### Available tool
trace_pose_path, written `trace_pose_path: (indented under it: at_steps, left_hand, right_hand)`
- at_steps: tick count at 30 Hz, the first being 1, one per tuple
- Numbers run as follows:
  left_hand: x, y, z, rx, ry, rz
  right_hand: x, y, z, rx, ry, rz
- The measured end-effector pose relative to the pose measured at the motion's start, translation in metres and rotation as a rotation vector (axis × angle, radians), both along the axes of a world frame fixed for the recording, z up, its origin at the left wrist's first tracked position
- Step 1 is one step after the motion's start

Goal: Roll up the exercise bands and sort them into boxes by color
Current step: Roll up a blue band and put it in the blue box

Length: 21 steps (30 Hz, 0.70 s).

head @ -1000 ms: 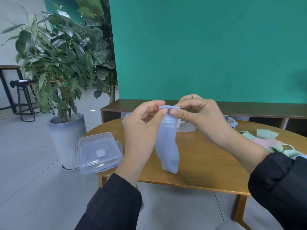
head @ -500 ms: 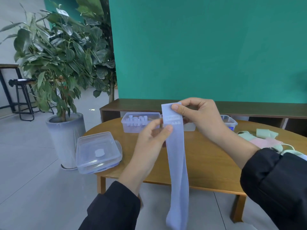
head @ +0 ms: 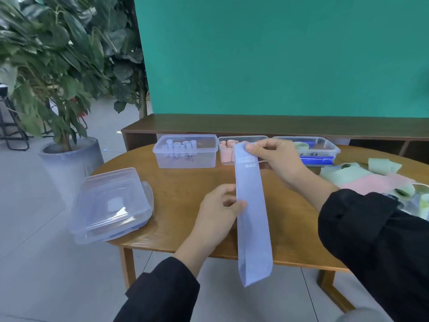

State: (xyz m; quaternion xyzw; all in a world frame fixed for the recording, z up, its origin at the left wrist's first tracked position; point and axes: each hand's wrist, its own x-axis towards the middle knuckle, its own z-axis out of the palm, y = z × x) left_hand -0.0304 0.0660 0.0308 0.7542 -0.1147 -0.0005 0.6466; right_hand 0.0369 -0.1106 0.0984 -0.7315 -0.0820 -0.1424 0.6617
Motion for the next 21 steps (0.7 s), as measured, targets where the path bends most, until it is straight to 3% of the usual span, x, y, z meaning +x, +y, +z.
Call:
trace_pose_path:
  at_steps: [5, 13, 21]
  left_hand:
    - [0.023, -0.003, -0.008, 0.033, 0.042, 0.033]
    - [0.051, -0.004, -0.015, 0.039, 0.183, -0.035]
    - [0.062, -0.004, -0.017, 0.172, 0.174, 0.054]
  right_hand:
    - [0.037, -0.007, -0.015, -0.028, 0.047, -0.044]
    - [0.077, -0.003, -0.03, 0.139, 0.072, -0.042]
    - [0.107, -0.011, -0.054, 0.057, 0.123, -0.04]
